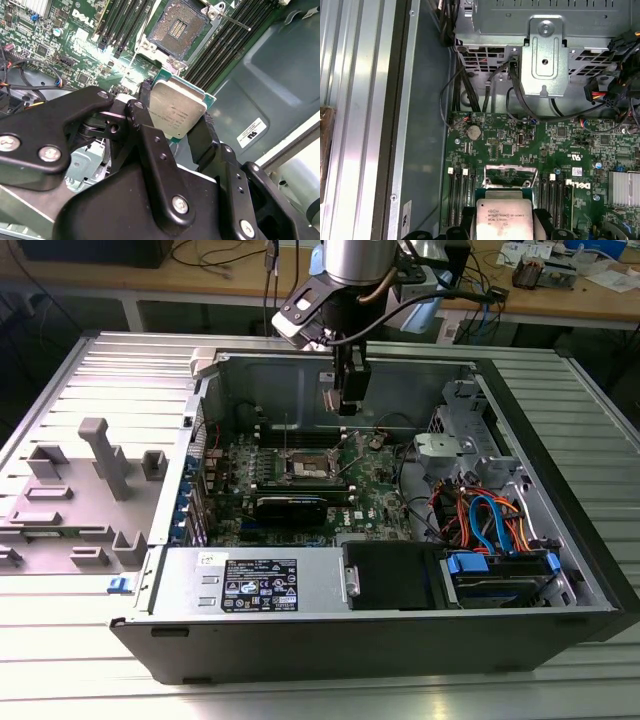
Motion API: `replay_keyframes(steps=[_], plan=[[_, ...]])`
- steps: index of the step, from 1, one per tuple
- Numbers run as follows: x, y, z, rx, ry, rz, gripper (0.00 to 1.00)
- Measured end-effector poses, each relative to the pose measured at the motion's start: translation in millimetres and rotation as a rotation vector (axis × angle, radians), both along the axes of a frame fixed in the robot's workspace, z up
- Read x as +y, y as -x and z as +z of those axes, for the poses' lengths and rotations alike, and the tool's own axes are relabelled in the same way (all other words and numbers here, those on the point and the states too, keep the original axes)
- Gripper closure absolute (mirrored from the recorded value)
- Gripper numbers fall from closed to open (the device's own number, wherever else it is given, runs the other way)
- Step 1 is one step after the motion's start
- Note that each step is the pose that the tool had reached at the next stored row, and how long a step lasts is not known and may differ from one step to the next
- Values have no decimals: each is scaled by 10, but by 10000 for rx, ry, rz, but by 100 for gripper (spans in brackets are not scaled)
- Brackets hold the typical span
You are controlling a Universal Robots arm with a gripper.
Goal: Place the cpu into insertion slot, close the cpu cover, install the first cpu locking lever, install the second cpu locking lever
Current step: 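Place the cpu into insertion slot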
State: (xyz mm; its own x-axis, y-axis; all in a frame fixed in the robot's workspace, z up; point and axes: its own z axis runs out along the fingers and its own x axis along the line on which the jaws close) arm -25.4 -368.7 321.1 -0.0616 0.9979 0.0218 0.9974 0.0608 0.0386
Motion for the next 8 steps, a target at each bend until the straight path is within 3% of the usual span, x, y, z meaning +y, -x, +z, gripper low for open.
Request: replay_keyframes(steps=[8], plan=[[0, 0, -6, -1, -1, -124, 46]])
